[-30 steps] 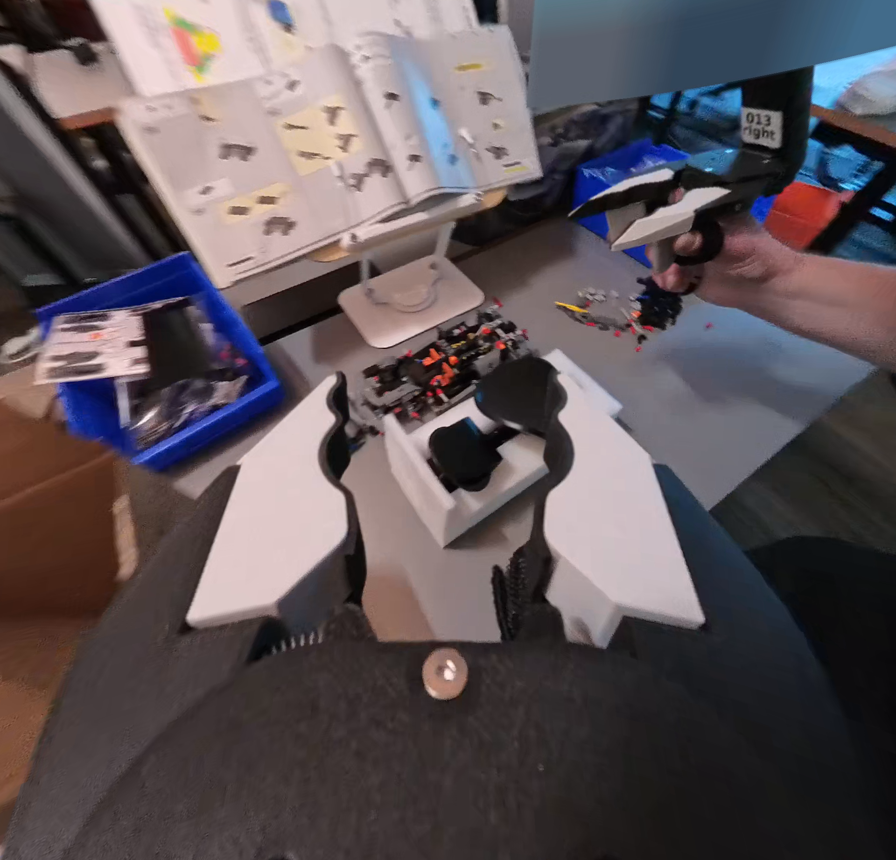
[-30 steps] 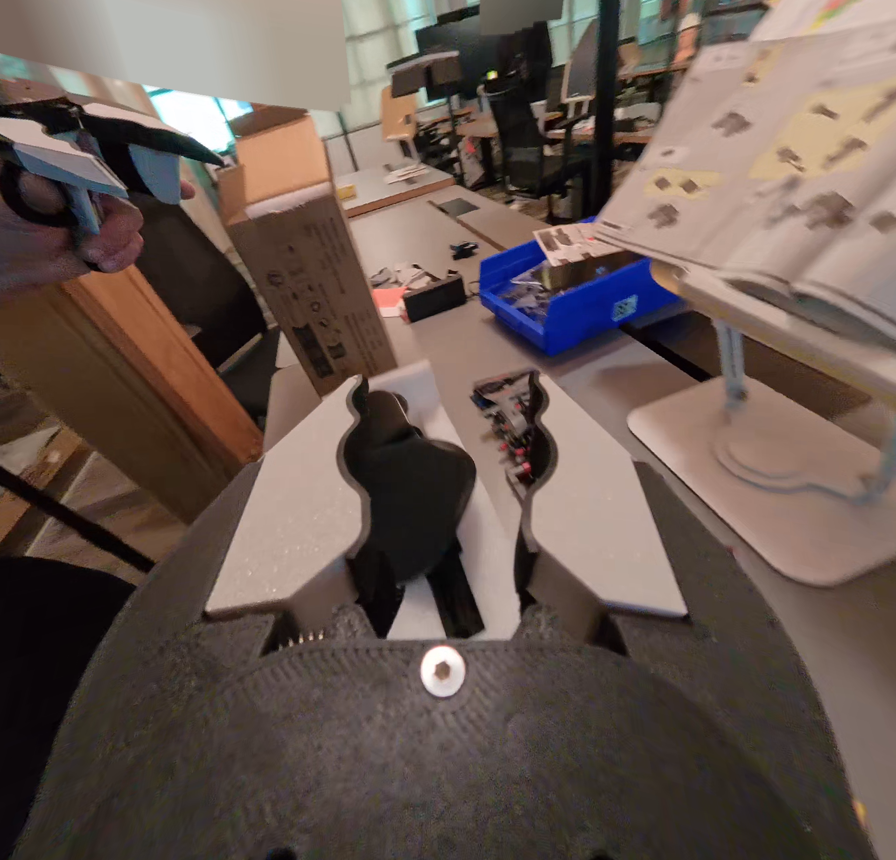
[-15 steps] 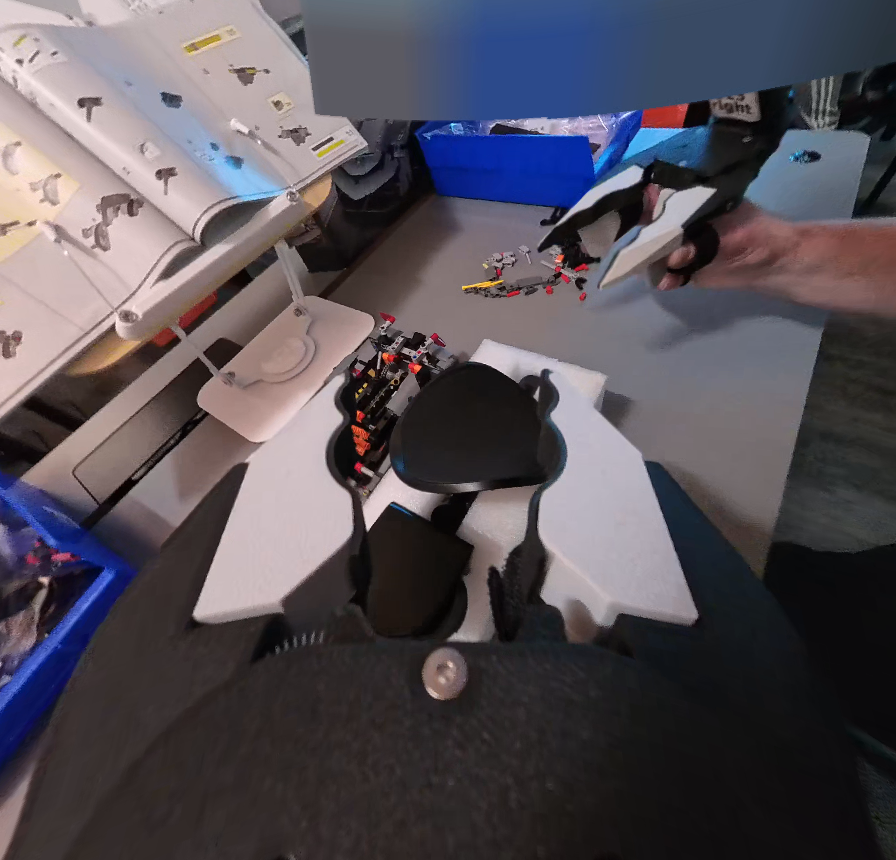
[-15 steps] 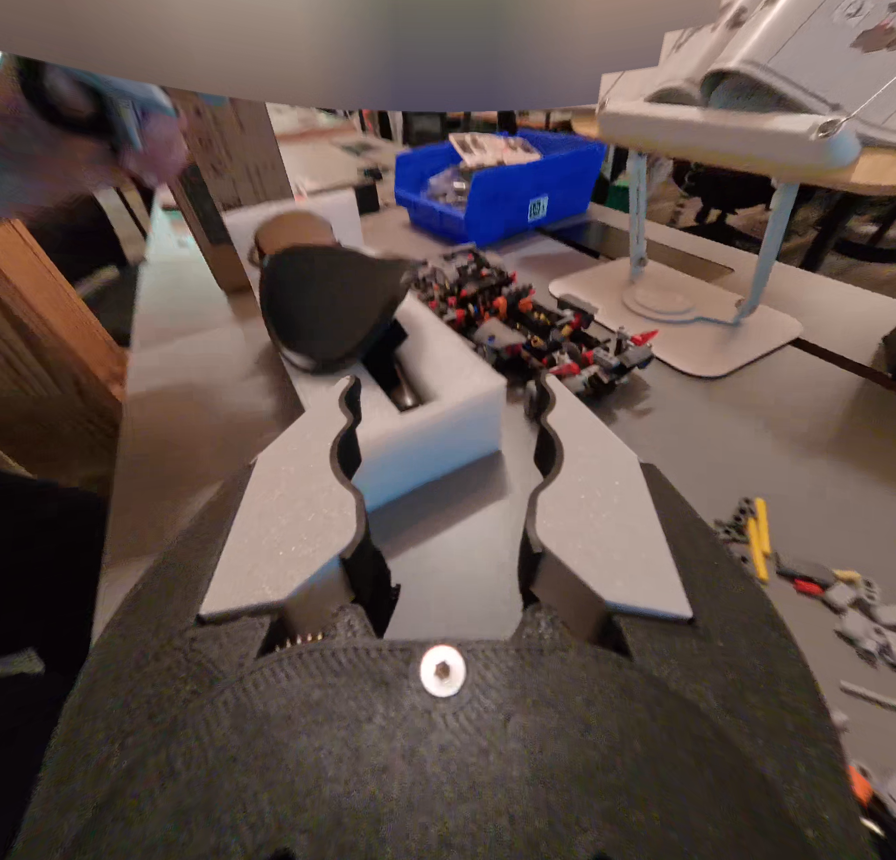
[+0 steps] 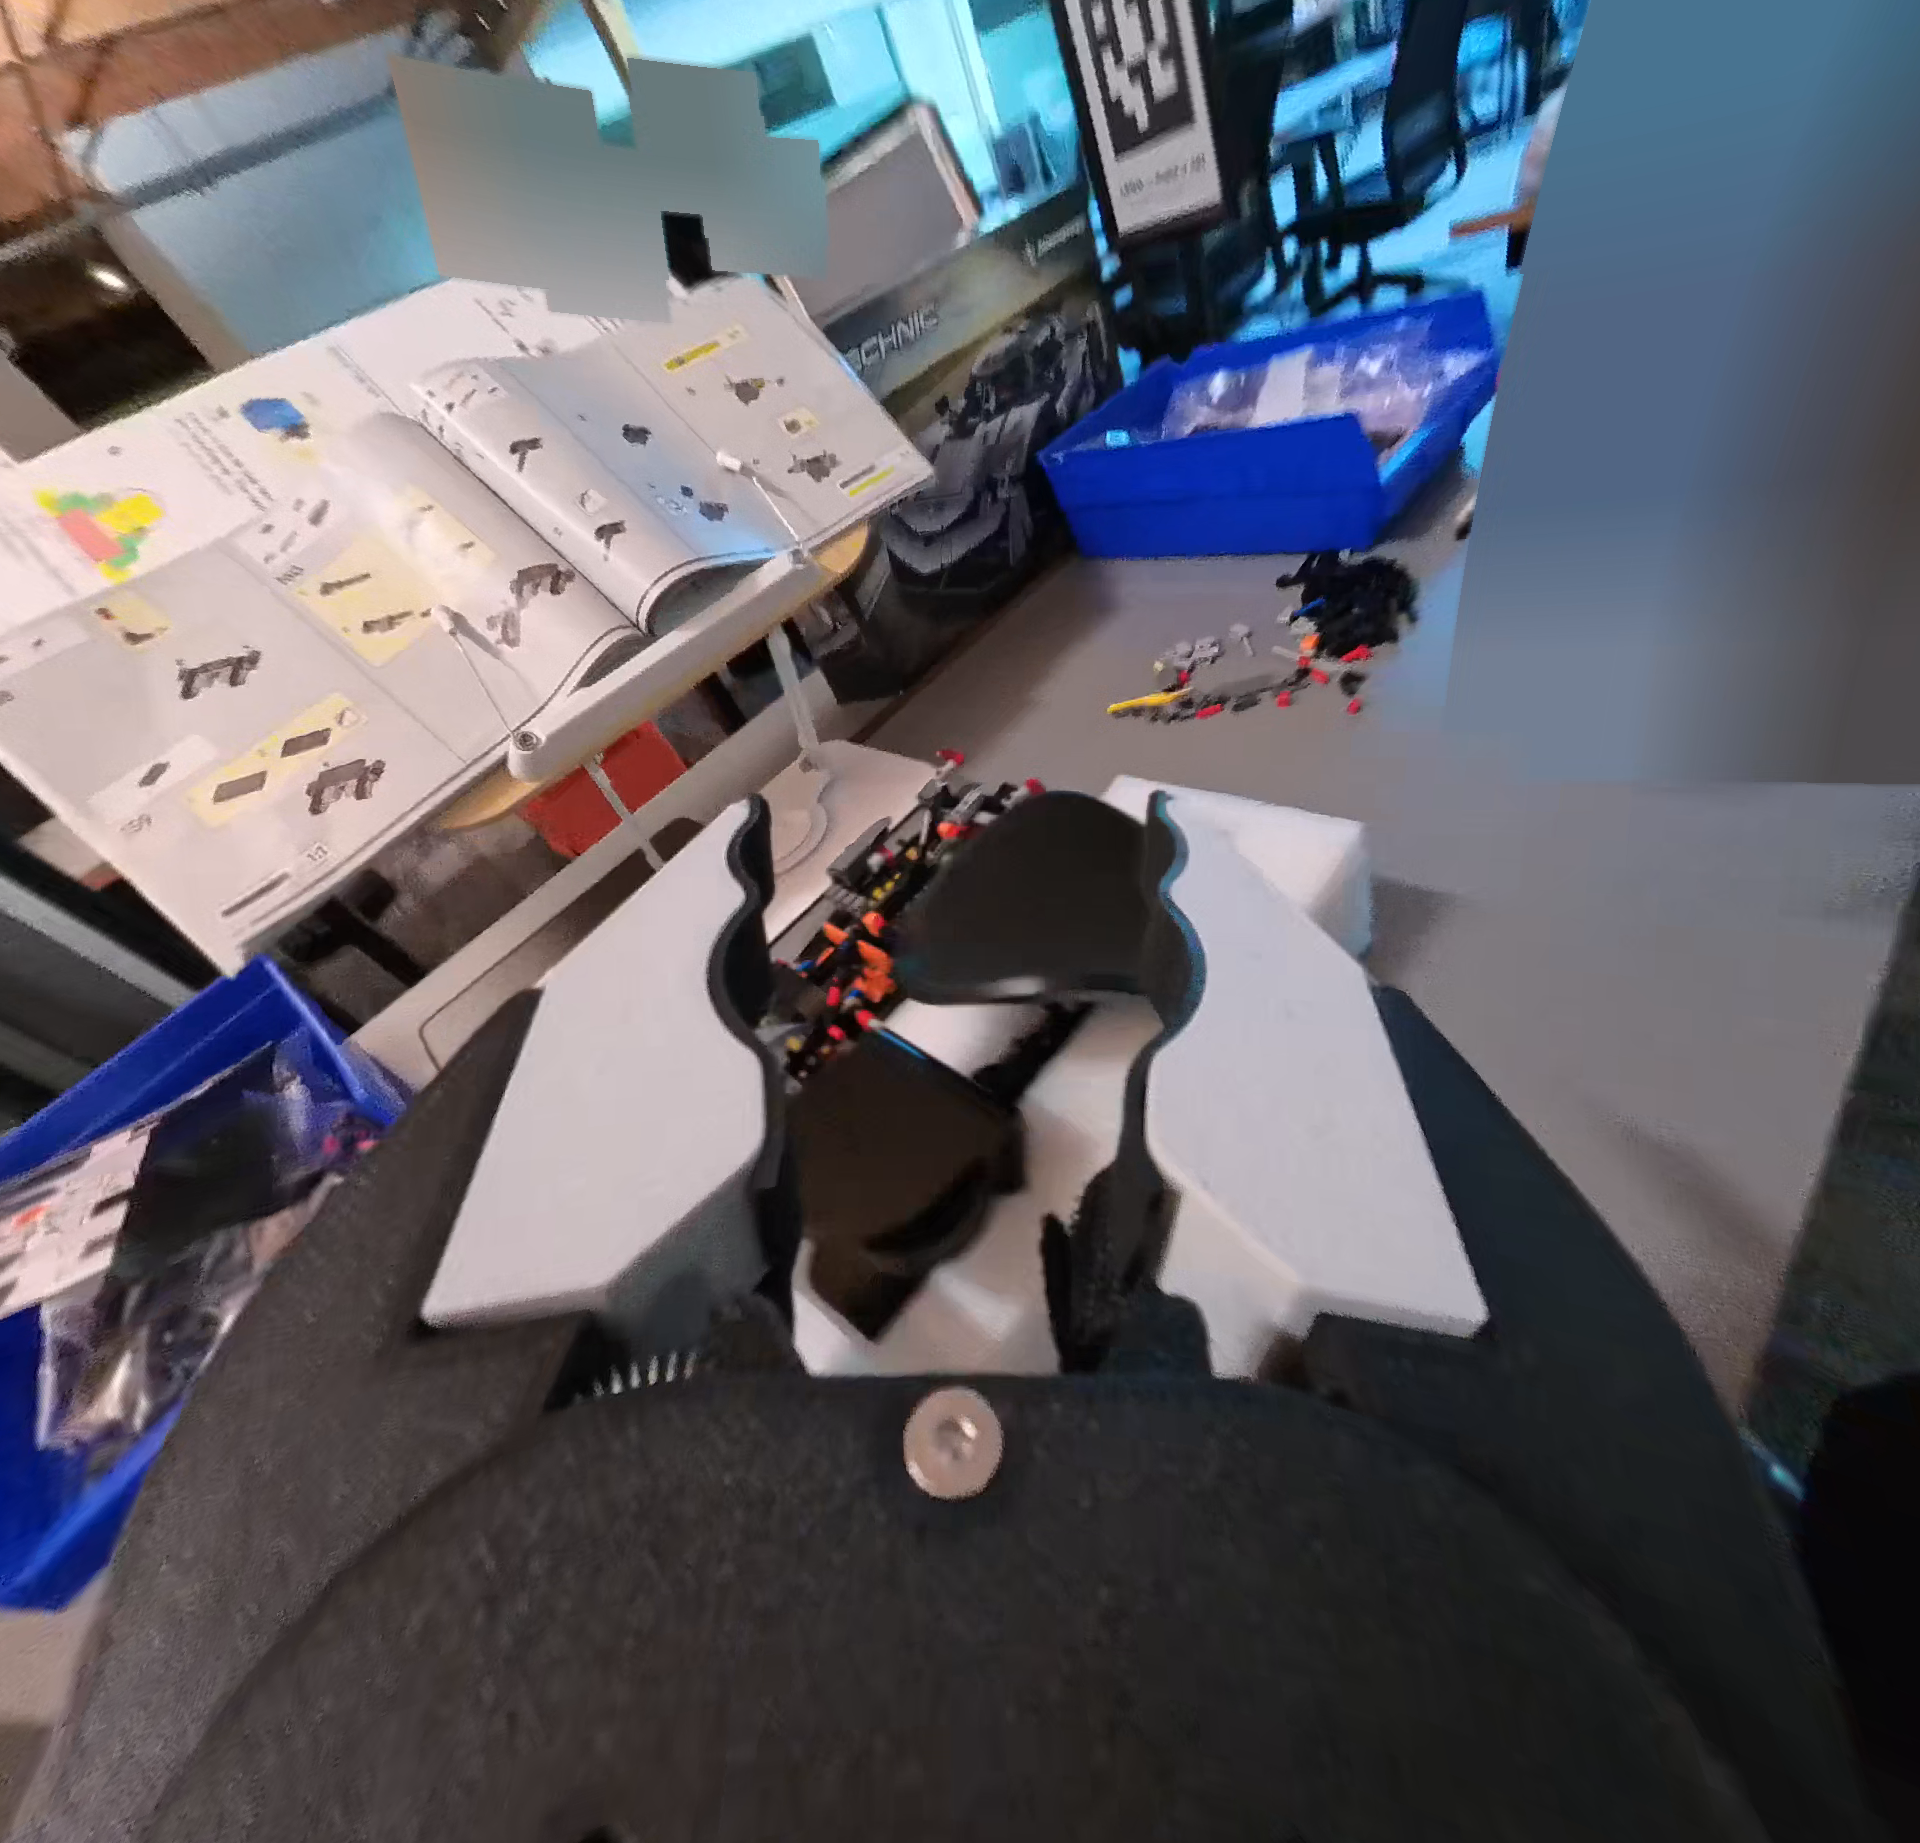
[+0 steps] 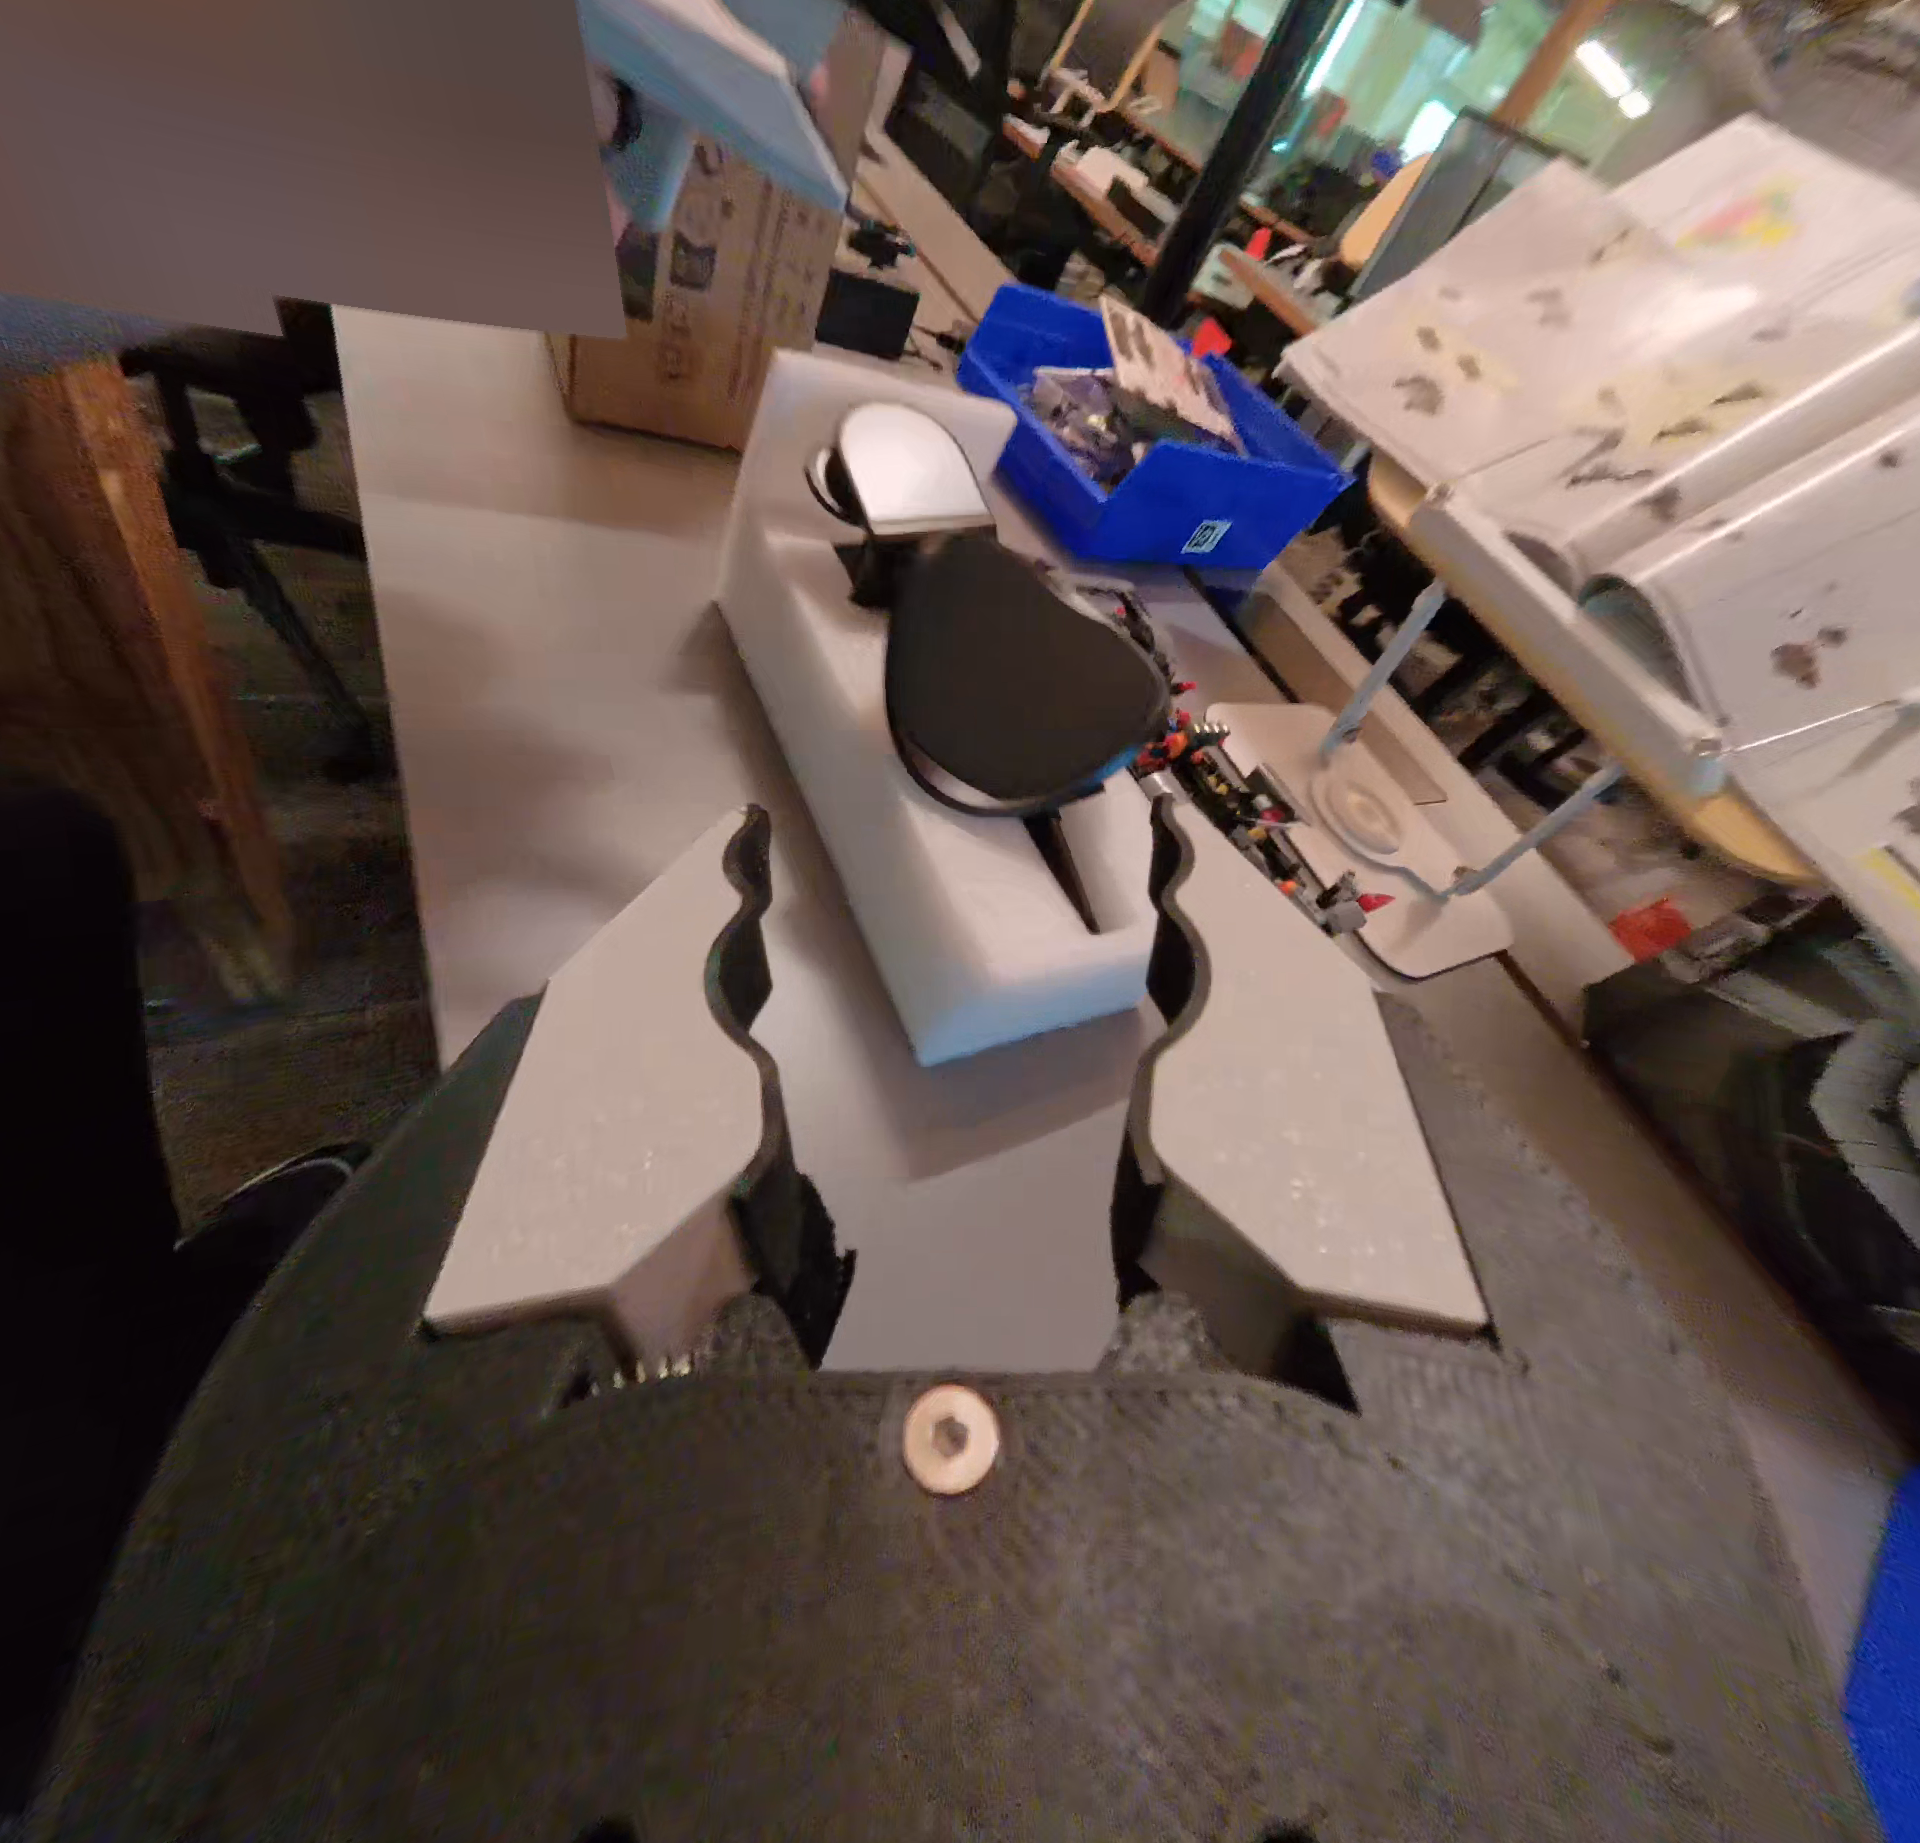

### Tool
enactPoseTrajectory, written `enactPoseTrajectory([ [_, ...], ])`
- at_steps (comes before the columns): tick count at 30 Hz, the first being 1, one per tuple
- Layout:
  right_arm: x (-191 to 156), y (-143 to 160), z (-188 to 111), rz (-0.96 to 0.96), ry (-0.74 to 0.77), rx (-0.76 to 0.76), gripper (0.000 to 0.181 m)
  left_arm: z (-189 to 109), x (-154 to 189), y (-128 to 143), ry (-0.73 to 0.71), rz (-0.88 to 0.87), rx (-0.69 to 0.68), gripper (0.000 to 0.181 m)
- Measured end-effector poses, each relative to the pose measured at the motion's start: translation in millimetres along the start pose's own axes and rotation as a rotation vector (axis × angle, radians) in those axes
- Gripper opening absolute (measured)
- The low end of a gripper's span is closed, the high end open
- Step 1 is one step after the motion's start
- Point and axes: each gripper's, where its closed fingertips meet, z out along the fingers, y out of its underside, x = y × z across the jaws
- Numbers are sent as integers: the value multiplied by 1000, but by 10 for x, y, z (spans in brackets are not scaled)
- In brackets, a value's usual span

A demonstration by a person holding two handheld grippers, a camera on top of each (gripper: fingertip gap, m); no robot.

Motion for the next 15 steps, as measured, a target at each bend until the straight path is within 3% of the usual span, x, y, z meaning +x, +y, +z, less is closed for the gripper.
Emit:
enactPoseTrajectory([
  [5, -902, -553, -382, 53, 95, 77, 74, -822, 579, 106, -111, -64, 59, 68],
  [7, -1282, -746, -564, 61, 86, 75, 76, -1166, 734, 144, -164, -69, 8, 70],
  [9, -1530, -911, -780, 41, 126, 65, 76, -1497, 913, -6, -185, -84, 20, 76],
  [15, -1965, -1270, -1131, -4, 192, 87, 82, -1966, 1227, -276, -152, -104, 19, 76],
])
